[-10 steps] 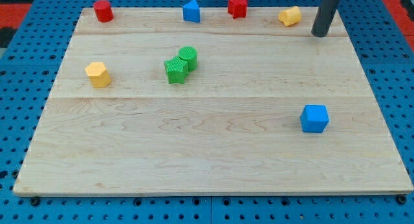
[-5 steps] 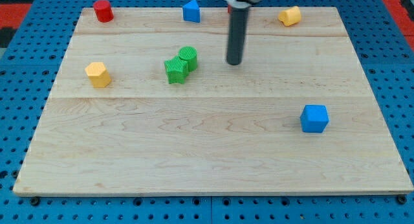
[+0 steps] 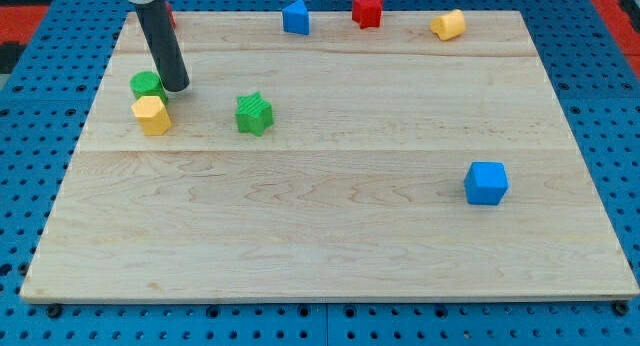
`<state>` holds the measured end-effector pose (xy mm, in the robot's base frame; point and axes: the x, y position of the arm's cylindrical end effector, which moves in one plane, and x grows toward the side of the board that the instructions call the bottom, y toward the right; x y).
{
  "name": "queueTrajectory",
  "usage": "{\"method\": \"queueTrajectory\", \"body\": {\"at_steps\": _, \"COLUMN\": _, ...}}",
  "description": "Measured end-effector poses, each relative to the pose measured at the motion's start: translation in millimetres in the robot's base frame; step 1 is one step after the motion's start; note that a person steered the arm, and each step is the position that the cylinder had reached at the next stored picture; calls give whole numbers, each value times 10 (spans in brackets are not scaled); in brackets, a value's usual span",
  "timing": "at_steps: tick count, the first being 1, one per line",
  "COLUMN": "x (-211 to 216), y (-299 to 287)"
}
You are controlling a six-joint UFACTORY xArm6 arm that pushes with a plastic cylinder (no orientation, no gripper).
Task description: Push the green star parallel to the top of the blue cube
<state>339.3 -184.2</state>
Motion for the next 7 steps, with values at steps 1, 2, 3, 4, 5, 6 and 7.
{"method": "queueTrajectory", "body": {"at_steps": 1, "x": 0, "y": 0}}
{"method": "queueTrajectory", "body": {"at_steps": 2, "x": -102, "y": 57}}
{"method": "queueTrajectory", "body": {"at_steps": 3, "x": -159, "y": 134}}
{"method": "queueTrajectory", "body": {"at_steps": 4, "x": 77, "y": 134}}
{"method": "queueTrajectory", "body": {"at_steps": 5, "x": 377, "y": 509}}
{"method": "queueTrajectory", "body": {"at_steps": 6, "x": 645, "y": 950}}
{"method": "queueTrajectory", "body": {"at_steps": 7, "x": 725, "y": 1799}}
